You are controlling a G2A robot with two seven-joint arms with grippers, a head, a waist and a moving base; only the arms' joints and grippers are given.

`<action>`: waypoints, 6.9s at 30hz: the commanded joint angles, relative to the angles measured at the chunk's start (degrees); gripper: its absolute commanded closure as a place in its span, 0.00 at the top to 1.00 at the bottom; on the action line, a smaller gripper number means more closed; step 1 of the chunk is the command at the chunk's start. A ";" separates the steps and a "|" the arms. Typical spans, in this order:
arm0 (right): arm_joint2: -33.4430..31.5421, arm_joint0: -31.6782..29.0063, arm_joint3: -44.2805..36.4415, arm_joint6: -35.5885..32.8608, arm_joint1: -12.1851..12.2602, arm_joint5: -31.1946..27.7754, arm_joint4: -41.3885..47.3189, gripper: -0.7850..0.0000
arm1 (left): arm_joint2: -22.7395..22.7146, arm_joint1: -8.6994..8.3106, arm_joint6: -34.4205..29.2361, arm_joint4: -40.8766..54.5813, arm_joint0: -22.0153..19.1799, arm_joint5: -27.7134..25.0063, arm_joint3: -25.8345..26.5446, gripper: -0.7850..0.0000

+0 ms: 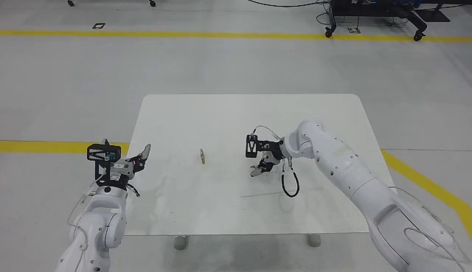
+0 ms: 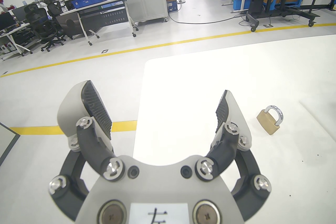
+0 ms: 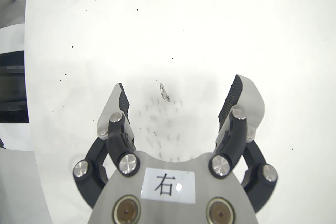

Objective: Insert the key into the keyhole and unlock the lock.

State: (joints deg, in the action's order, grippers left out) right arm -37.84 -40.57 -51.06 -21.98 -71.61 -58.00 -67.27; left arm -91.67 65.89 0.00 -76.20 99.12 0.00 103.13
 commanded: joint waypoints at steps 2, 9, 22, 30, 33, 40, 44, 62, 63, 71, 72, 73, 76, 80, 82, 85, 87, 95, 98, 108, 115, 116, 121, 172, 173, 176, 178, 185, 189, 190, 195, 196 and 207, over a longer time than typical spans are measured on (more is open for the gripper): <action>0.63 0.10 0.61 1.69 -0.04 0.01 -2.00 0.61 | 0.00 0.00 0.00 0.00 0.00 0.00 0.00 1.00; 1.59 -0.72 -0.30 5.57 0.06 2.00 -7.83 0.50 | 0.00 0.00 0.00 0.00 0.00 0.00 0.00 1.00; -0.33 -3.14 -2.39 11.79 1.83 1.88 -12.86 0.14 | 0.00 0.00 0.00 0.00 0.00 0.00 0.00 1.00; -2.06 -4.84 -6.04 14.20 3.17 1.83 -15.48 0.00 | 0.00 0.00 0.00 0.00 0.00 0.00 0.00 1.00; -2.94 -5.59 -7.45 14.77 3.73 1.81 -16.17 0.00 | 0.00 0.00 0.00 0.00 0.00 0.00 0.00 1.00; -4.97 -7.25 -9.98 15.20 4.78 2.55 -16.81 0.00 | 0.00 0.00 0.00 0.00 0.00 0.00 0.00 1.00; -5.30 -7.51 -10.57 15.66 4.91 2.40 -16.58 0.00 | 0.00 0.00 0.00 0.00 0.00 0.00 0.00 1.00; -7.28 -9.63 -9.37 32.33 6.16 2.30 -19.77 0.00 | 0.00 0.00 0.00 0.00 0.00 0.00 0.00 1.00; -7.32 -9.77 -9.02 34.44 6.28 2.45 -20.53 0.00 | 0.00 0.00 0.00 0.00 0.00 0.00 0.00 1.00; -5.59 -9.47 -1.44 54.78 6.58 4.96 -27.93 0.00 | 0.00 0.00 0.00 0.00 0.00 0.00 0.00 1.00; -5.19 -9.18 -0.79 56.27 6.48 4.89 -28.42 0.00 | 0.00 0.00 0.00 0.00 0.00 0.00 0.00 1.00; -4.88 -8.90 -0.12 57.67 6.41 5.01 -28.97 0.00 | 0.00 0.00 0.00 0.00 0.00 0.00 0.00 1.00; -4.03 -8.24 1.58 60.90 6.27 5.30 -30.48 0.00 | 0.00 0.00 0.00 0.00 0.00 0.00 0.00 1.00; -3.12 -7.86 4.29 66.05 5.87 4.89 -30.07 0.00 | 0.00 0.00 0.00 0.00 0.00 0.00 0.00 1.00; -2.60 -7.75 5.92 68.52 5.49 5.15 -29.47 0.00 | 0.00 0.00 0.00 0.00 0.00 0.00 0.00 1.00; -1.63 -7.52 8.24 70.21 4.81 6.77 -29.41 0.00 | 1.75 0.07 -0.70 -2.73 -0.75 -0.35 1.24 1.00; -0.89 -7.21 9.59 69.87 4.30 7.64 -29.67 0.00 | 4.14 0.18 -2.11 -4.10 -1.77 -2.17 2.60 1.00; 0.31 -5.91 12.88 68.98 2.74 9.73 -28.40 0.00 | 18.31 0.68 -20.15 -16.18 -11.53 -14.51 3.94 1.00; 0.55 -5.46 13.96 70.26 2.48 9.83 -28.33 0.00 | 24.48 1.48 -24.98 -19.75 -16.00 -15.23 2.04 1.00; 1.54 -4.18 17.05 74.11 2.09 9.77 -29.85 0.00 | 35.72 4.17 -31.62 -20.59 -24.71 -14.02 -3.31 1.00; 2.34 -3.17 18.55 76.61 1.86 9.00 -30.97 0.00 | 39.76 5.96 -33.19 -20.63 -29.54 -10.69 -9.81 1.00; 2.51 -2.96 18.85 76.98 1.77 8.87 -31.12 0.00 | 40.41 6.34 -33.41 -20.27 -30.52 -10.10 -11.20 1.00; 2.89 -2.43 19.86 77.35 1.55 9.09 -30.74 0.00 | 42.11 7.53 -34.05 -19.39 -33.31 -8.20 -14.97 1.00; -2.52 -12.31 1.17 71.42 7.71 3.16 -2.03 0.00 | 23.73 4.76 -42.74 45.92 -39.81 -50.21 -21.85 1.00; -3.00 -12.92 0.64 70.55 7.78 2.28 0.37 0.00 | 25.34 4.81 -46.45 52.39 -42.53 -52.37 -24.88 1.00; -4.07 -13.96 -0.66 68.27 7.95 0.00 6.42 0.00 | 32.94 5.14 -52.66 69.51 -50.59 -51.64 -32.16 1.00; -3.89 -14.33 -1.67 68.27 8.09 0.00 9.30 0.00 | 38.28 5.11 -53.45 78.32 -54.96 -50.86 -36.24 1.00; -3.65 -14.81 -3.47 68.27 8.74 0.00 14.19 0.00 | 45.56 4.63 -52.31 89.28 -60.22 -52.00 -42.02 1.00; -3.65 -14.81 -3.47 68.27 8.74 0.00 14.19 0.00 | 45.56 4.63 -52.31 89.28 -60.22 -52.00 -42.02 1.00; -3.65 -14.81 -3.47 68.27 8.74 0.00 14.19 0.00 | 45.56 4.63 -52.31 89.28 -60.22 -52.00 -42.02 0.99; -3.65 -14.81 -3.47 68.27 8.74 0.00 14.19 0.00 | 45.56 4.63 -52.31 89.28 -60.22 -52.00 -42.02 0.95; -3.65 -14.81 -3.47 68.27 8.74 0.00 14.19 0.00 | 45.56 4.63 -52.31 89.28 -60.22 -52.00 -42.02 1.00; -4.40 -15.55 -3.86 67.38 8.71 0.77 16.55 0.00 | 43.93 4.13 -47.54 82.42 -58.73 -50.85 -40.66 1.00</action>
State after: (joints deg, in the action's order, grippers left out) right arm -41.83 -55.80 -54.79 45.85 -62.89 -57.61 -52.22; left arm -47.33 70.15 -49.23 9.09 39.83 -50.89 61.97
